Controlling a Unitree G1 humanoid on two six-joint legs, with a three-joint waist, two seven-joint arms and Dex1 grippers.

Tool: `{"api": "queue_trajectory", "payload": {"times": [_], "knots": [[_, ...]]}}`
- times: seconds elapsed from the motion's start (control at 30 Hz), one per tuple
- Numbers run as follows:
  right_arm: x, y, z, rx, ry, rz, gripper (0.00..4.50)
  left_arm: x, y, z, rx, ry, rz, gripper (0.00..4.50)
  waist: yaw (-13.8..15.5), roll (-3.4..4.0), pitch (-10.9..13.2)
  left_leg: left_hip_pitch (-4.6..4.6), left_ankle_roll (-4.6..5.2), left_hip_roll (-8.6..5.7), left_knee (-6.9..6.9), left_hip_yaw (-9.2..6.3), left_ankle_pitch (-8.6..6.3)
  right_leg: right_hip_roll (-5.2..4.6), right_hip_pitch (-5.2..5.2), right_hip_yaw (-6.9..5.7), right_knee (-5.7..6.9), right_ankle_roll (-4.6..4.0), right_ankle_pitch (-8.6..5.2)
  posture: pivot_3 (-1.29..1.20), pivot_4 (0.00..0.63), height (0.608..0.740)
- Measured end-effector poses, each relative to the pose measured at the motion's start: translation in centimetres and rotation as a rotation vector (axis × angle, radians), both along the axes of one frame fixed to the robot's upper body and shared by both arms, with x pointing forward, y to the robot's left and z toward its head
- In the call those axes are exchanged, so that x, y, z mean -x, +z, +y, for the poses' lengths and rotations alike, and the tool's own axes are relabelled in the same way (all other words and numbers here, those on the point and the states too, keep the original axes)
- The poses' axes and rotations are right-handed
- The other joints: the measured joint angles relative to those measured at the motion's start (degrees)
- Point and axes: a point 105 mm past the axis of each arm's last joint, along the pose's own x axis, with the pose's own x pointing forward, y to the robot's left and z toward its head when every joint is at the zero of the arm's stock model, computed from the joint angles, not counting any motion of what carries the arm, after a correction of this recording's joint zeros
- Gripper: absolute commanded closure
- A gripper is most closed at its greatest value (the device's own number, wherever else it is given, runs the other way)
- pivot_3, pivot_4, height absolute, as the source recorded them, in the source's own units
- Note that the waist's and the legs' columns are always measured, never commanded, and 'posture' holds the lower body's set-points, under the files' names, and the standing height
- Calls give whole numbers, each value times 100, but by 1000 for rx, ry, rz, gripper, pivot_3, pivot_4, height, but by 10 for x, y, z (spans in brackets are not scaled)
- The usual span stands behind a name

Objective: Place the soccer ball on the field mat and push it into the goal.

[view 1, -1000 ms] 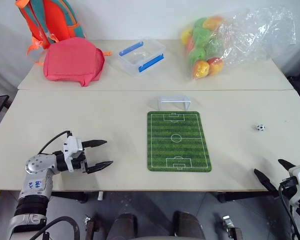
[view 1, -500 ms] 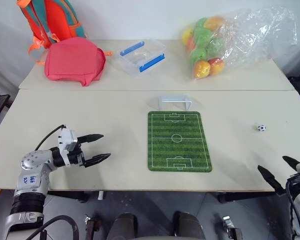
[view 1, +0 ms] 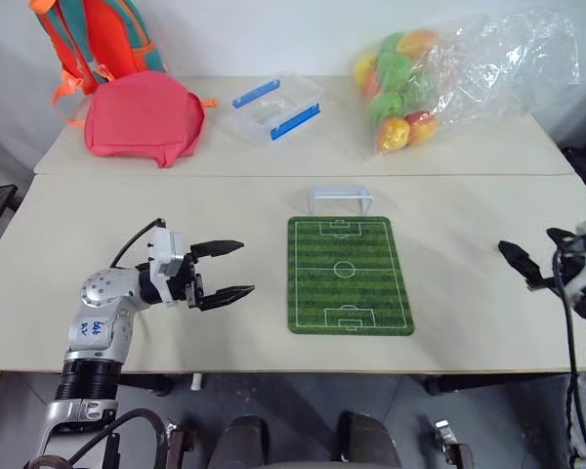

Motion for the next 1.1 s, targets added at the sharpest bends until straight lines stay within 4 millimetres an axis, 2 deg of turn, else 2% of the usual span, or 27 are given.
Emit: {"api": "queue_trajectory", "payload": {"times": [0.2,0.3,0.4,0.47,0.6,0.8,0.93,1.1], "knots": [[-4,-8,-5,7,-11,23,33,0,0,-1,0,4,4,0,50,0,0,-44,2,0,20,-6,-1,0,-25,-9,0,2,1,0,150,740],[-25,-12,-9,-30,-26,33,33,13,-6,2,-4,35,10,0,-67,0,0,-45,7,-1,36,-1,-4,-1,-19,-4,-6,2,10,0,150,740],[-37,-34,-19,-71,-77,99,33,25,-16,2,-8,57,47,0,-107,-2,4,-45,4,9,40,-7,-2,6,-21,-8,6,-2,11,0,150,740],[-40,-45,-21,-93,-92,120,33,27,-16,5,-12,73,49,0,-100,5,8,-44,2,10,43,-8,-1,6,-21,-8,9,-3,11,0,150,740],[-49,-45,-22,-91,-101,111,33,26,-7,9,-19,94,19,0,-108,4,8,-49,5,8,61,-7,-3,5,-15,-5,5,-5,15,0,150,740],[-55,-46,-23,-123,-115,109,33,26,-7,10,-19,106,24,0,-109,5,8,-48,4,10,62,-8,-2,7,-15,-6,8,-6,15,0,150,740],[-57,-47,-21,-133,-109,108,938,26,-8,12,-26,109,27,0,-111,5,8,-47,4,10,64,-8,-2,7,-14,-6,9,-6,16,0,150,740],[-57,-49,-18,-143,-101,104,2631,26,-8,12,-25,112,25,0,-84,4,8,-48,4,9,71,-11,-3,6,-9,-6,8,-7,18,0,150,740]]}}
